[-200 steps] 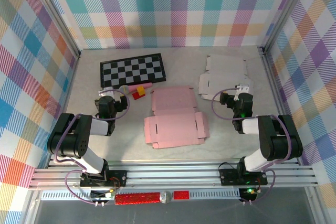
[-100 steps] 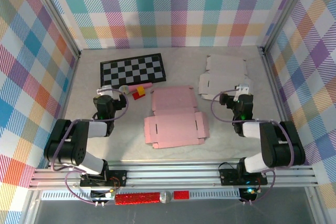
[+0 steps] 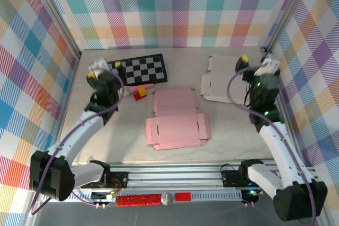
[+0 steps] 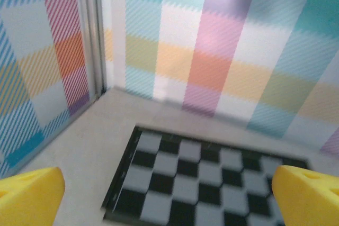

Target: Fold the paper box

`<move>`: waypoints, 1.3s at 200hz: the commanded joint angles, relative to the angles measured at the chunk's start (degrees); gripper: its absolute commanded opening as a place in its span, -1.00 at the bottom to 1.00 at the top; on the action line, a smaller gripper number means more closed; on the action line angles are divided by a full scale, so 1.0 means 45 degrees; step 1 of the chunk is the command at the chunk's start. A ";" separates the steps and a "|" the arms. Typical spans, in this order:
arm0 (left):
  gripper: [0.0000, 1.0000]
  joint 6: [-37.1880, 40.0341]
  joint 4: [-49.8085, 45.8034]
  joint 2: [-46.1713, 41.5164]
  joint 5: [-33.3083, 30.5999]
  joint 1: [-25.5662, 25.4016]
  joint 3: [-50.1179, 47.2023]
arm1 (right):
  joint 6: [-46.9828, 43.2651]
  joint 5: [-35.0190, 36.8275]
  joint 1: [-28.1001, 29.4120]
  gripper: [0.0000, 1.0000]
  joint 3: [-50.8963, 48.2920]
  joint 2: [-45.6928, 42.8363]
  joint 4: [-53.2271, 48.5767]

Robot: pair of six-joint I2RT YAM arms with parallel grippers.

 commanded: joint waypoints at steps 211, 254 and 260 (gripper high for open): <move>-0.37 -0.7097 -0.8300 0.3836 1.0352 -0.3347 -0.0805 | 0.2524 -1.2509 -0.0350 0.62 -0.0377 0.8151 -0.7614; -0.40 -0.7041 -0.8247 0.3800 1.0652 -0.2683 -0.1258 | 0.2350 -1.2955 -0.0347 0.62 -0.0317 0.8995 -0.7060; -0.40 -0.7003 -0.8272 0.3748 1.0667 -0.2605 -0.1251 | 0.2329 -1.3018 -0.0354 0.62 -0.0260 0.9006 -0.6994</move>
